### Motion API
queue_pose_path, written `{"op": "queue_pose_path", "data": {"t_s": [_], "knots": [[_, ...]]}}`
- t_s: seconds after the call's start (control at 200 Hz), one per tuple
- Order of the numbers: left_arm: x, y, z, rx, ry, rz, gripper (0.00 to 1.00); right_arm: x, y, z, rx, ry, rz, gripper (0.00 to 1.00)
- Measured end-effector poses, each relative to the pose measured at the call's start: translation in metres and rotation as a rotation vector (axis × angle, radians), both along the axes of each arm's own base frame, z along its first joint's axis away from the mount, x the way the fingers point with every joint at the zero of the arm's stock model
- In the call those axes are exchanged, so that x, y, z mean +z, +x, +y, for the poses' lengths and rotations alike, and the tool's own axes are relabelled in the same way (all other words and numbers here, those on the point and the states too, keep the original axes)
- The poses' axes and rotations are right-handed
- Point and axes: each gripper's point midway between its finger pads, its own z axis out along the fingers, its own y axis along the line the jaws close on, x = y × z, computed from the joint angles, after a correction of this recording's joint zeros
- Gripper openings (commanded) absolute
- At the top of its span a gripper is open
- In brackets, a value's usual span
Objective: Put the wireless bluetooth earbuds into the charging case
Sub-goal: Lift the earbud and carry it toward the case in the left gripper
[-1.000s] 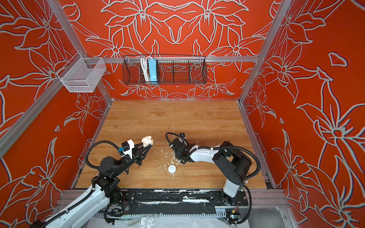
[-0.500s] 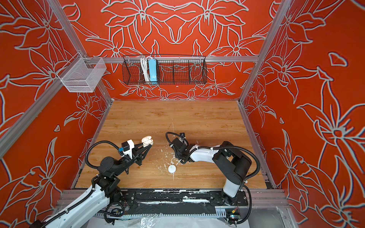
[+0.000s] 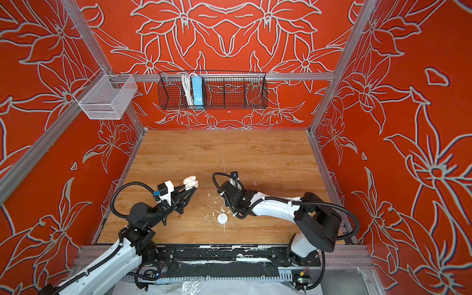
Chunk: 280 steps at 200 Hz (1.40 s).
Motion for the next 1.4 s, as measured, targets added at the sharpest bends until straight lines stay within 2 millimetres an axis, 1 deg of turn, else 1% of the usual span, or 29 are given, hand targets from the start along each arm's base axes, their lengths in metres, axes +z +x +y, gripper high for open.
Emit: {"op": "queue_pose_path", "data": {"t_s": [0.065,0.165,0.265,0.36,0.52,0.571,0.776,0.841,0.951,1.081,1.221,1.296,1.401], "knots": [[-0.003,0.001,-0.001,-0.001,0.005,0.01,0.0,0.017,-0.002,0.003,0.006,0.014,-0.054,0.13],[-0.006,0.003,-0.002,-0.005,0.009,0.023,0.0,0.049,-0.008,0.012,0.023,0.05,-0.16,0.13],[-0.008,0.003,-0.004,-0.011,0.009,0.029,0.0,0.086,-0.015,0.02,0.034,0.104,-0.276,0.12],[-0.007,0.004,-0.004,-0.014,0.007,0.027,0.0,0.114,-0.02,0.027,0.038,0.16,-0.362,0.12],[-0.006,0.003,-0.004,-0.016,0.003,0.024,0.0,0.151,-0.027,0.041,0.049,0.25,-0.475,0.11],[-0.006,0.003,-0.005,-0.018,0.001,0.023,0.0,0.163,-0.03,0.049,0.061,0.292,-0.51,0.11],[-0.008,0.001,-0.004,-0.023,-0.003,0.019,0.0,0.204,-0.044,0.074,0.116,0.46,-0.619,0.1],[-0.008,0.0,-0.005,-0.026,-0.006,0.018,0.0,0.213,-0.046,0.083,0.141,0.507,-0.649,0.1],[-0.008,-0.001,-0.005,-0.029,-0.008,0.013,0.0,0.224,-0.051,0.1,0.195,0.57,-0.689,0.1],[-0.005,-0.005,-0.006,-0.045,-0.011,-0.009,0.0,0.228,-0.056,0.118,0.263,0.617,-0.727,0.1],[0.001,-0.011,-0.009,-0.063,-0.01,-0.043,0.0,0.227,-0.063,0.136,0.343,0.651,-0.754,0.1],[0.005,-0.014,-0.009,-0.063,-0.012,-0.063,0.0,0.229,-0.068,0.142,0.385,0.676,-0.77,0.09],[0.011,-0.017,-0.007,-0.057,-0.019,-0.093,0.0,0.231,-0.075,0.145,0.43,0.702,-0.788,0.08]]}}
